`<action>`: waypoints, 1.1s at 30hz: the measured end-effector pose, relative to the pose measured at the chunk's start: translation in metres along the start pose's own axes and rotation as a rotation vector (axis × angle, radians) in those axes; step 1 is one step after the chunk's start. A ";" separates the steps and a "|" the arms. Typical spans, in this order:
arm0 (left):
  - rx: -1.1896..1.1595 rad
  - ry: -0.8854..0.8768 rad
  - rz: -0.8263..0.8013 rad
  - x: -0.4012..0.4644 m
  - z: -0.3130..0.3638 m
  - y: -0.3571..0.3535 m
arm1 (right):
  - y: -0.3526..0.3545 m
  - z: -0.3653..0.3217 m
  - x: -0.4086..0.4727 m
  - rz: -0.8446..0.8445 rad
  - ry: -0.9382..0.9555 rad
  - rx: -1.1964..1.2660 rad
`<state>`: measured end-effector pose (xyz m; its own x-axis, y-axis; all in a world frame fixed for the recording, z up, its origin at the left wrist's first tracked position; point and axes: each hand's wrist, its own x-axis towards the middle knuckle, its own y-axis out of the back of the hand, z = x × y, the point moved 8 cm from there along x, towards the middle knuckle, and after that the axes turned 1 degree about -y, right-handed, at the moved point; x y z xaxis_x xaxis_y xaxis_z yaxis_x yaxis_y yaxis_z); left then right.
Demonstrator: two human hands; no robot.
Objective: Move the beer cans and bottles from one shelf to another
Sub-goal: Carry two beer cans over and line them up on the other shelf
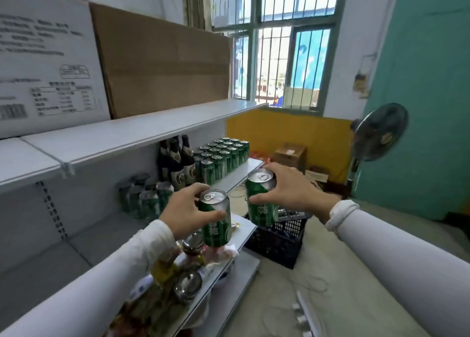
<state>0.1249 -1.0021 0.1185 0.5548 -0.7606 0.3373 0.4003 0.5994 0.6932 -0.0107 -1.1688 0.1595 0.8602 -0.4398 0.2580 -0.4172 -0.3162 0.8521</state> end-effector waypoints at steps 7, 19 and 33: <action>0.049 0.198 0.054 0.009 -0.055 -0.023 | -0.075 0.022 0.067 -0.193 0.115 0.161; 0.174 0.512 0.326 -0.005 -0.196 0.092 | -0.206 -0.102 0.202 -0.375 0.402 0.241; 0.146 0.853 0.556 -0.040 -0.303 0.136 | -0.337 -0.208 0.273 -0.689 0.641 0.348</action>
<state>0.3781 -0.8143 0.0056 0.9909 0.0795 0.1090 -0.1322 0.7328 0.6675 0.4254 -1.0077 0.0371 0.8994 0.4351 0.0426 0.2568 -0.6048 0.7539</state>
